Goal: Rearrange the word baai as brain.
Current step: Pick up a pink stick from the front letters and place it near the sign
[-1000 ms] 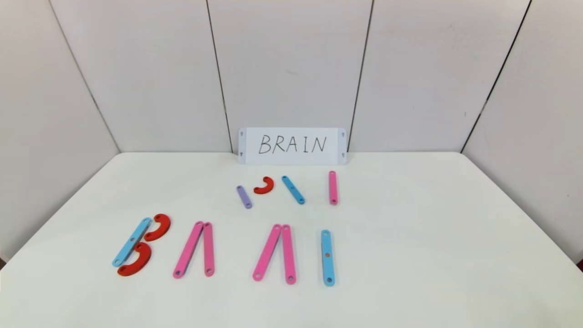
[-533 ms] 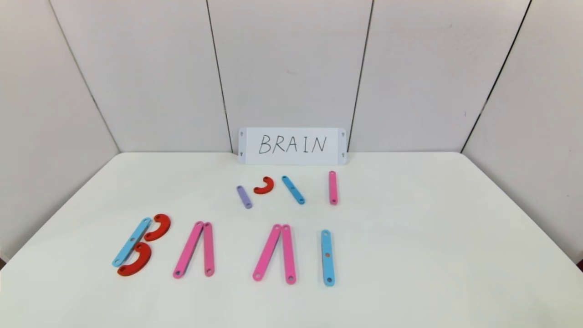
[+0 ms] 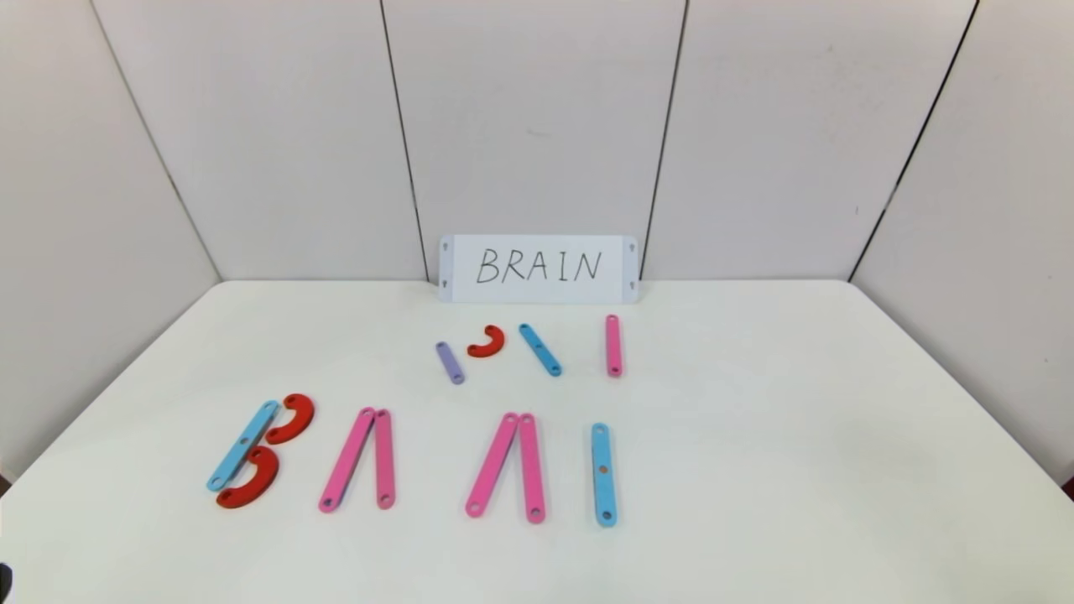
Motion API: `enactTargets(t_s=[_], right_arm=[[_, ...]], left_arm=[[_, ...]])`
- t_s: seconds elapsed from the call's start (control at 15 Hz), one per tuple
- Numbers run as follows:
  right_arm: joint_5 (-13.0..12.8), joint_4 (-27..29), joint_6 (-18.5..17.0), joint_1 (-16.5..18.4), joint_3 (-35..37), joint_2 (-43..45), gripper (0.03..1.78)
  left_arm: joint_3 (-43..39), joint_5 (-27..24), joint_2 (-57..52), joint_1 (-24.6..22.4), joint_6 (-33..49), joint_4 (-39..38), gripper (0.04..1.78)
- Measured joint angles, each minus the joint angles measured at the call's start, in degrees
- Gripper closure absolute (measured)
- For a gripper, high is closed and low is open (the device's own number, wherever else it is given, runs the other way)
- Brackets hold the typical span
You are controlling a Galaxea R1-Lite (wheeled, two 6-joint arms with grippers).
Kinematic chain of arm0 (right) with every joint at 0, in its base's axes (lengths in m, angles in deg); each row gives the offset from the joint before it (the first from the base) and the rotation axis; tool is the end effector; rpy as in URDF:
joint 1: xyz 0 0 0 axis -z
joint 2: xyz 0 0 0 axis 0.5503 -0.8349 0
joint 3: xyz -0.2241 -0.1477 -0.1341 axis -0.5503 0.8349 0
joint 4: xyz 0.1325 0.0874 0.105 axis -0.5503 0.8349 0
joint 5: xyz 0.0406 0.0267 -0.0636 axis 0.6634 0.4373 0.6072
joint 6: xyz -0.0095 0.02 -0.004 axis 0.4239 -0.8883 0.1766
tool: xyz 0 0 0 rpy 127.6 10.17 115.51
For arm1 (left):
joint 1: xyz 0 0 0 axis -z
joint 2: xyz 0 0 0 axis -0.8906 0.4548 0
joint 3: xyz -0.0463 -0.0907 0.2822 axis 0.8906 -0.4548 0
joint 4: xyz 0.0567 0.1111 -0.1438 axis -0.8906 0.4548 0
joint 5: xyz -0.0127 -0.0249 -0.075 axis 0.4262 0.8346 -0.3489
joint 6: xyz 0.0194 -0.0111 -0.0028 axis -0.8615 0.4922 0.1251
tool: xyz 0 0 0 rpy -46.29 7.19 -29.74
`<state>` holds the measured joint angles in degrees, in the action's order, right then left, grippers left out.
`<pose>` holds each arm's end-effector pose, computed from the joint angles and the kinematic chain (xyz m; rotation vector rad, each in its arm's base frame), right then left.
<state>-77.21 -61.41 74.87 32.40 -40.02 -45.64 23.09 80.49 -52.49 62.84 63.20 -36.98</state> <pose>-0.0129 -0.0003 0.1928 0.0148 -0.0553 0.0168 -0.0130 -0.0008 0.1798 0.0198 -0.0376 -0.0298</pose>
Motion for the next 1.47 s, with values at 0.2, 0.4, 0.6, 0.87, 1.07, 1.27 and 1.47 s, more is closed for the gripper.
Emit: enactTargets(t_s=[0.2, 0.4, 0.6, 0.87, 1.07, 1.27, 1.47], right_arm=[[0.8, 0.1, 0.0, -0.2, -9.7, -12.4, 0.07], [3.4, 0.7, 0.0, -0.3, -17.0, -24.3, 0.07], [6.8, 5.0, -0.1, -0.5, -23.8, -34.9, 0.07], [12.4, 11.6, -0.1, -1.1, -30.8, -46.8, 0.07], [13.0, 11.5, 0.1, -2.8, -32.1, -53.4, 0.07], [13.0, 10.6, 0.0, -5.2, -32.6, -58.4, 0.07], [12.8, 10.4, 0.0, -7.6, -33.0, -62.4, 0.07]], left_arm=[[7.1, -0.6, 11.4, 0.1, -0.1, 0.1, 0.08], [14.5, -2.0, 24.6, 0.1, -0.4, 0.6, 0.08], [22.6, -3.0, 37.6, 0.1, -1.1, 5.2, 0.08], [31.2, -4.0, 51.2, 1.1, -4.5, 16.5, 0.08], [35.8, -4.1, 58.3, 3.4, -5.9, 24.0, 0.08], [37.8, -4.0, 64.3, 6.9, -5.9, 25.8, 0.08], [37.9, -3.7, 69.4, 9.1, -5.1, 25.6, 0.08]])
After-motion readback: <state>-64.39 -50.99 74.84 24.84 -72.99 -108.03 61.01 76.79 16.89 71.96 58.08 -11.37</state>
